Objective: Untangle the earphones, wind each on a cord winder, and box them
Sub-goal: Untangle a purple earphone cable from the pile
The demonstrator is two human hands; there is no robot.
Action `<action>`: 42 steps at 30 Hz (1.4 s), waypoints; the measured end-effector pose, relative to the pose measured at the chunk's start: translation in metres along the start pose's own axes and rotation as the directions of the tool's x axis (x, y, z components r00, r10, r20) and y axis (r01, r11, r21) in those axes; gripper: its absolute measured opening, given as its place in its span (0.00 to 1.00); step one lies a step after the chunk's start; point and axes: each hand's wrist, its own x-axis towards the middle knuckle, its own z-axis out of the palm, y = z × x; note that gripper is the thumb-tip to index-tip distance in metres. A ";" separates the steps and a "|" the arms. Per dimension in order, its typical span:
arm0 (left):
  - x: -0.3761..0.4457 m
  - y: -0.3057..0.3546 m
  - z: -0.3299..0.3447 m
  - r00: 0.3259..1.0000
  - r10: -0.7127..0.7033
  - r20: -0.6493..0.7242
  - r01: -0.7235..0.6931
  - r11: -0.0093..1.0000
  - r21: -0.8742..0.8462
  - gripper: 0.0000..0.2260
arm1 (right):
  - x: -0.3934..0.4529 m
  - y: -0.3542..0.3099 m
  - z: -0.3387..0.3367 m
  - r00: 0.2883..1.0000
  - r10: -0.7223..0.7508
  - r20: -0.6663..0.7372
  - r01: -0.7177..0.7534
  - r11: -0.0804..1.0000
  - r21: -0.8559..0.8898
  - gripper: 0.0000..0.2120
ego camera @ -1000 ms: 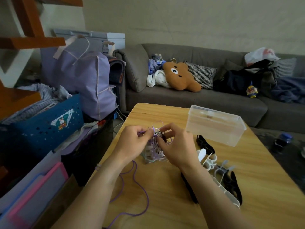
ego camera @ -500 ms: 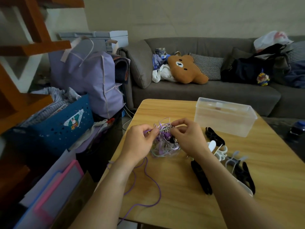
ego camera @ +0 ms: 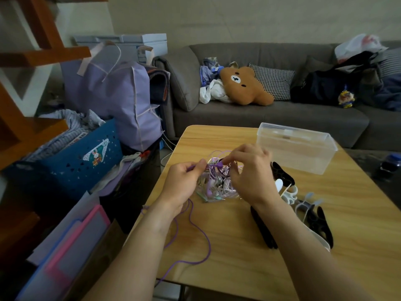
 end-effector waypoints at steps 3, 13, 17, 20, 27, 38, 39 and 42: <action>-0.004 0.004 0.000 1.000 -0.012 0.016 0.013 0.998 -0.062 0.16 | 0.001 -0.011 -0.008 0.987 0.042 0.155 -0.069 0.983 0.170 0.12; -0.006 0.007 -0.006 0.996 0.000 -0.091 -0.005 0.998 -0.056 0.15 | 0.007 -0.023 -0.020 0.991 0.107 0.078 -0.124 0.954 0.272 0.03; 0.001 0.002 -0.011 0.973 0.138 -0.184 -0.128 0.990 0.064 0.11 | 0.008 -0.033 -0.022 0.955 0.274 0.117 -0.298 0.869 0.395 0.04; 0.000 0.003 -0.014 0.971 0.184 -0.152 -0.164 0.977 0.137 0.11 | 0.003 -0.035 -0.018 0.901 0.333 0.278 -0.431 0.764 0.480 0.07; -0.009 0.013 -0.014 0.998 0.056 -0.019 -0.054 0.994 0.090 0.13 | 0.000 -0.028 0.002 0.895 0.337 0.293 -0.439 0.784 0.439 0.05; -0.014 0.024 -0.014 0.998 -0.038 0.053 0.041 0.997 -0.065 0.11 | 0.004 -0.029 -0.007 0.811 0.500 0.304 -0.564 0.528 0.635 0.08; -0.013 0.023 -0.013 0.998 -0.036 0.058 0.040 0.997 -0.066 0.12 | 0.004 -0.029 -0.008 0.795 0.518 0.317 -0.576 0.478 0.663 0.08; -0.009 0.018 -0.013 0.995 -0.037 0.096 0.046 0.995 -0.086 0.15 | 0.005 -0.031 -0.009 0.760 0.530 0.376 -0.591 0.322 0.740 0.08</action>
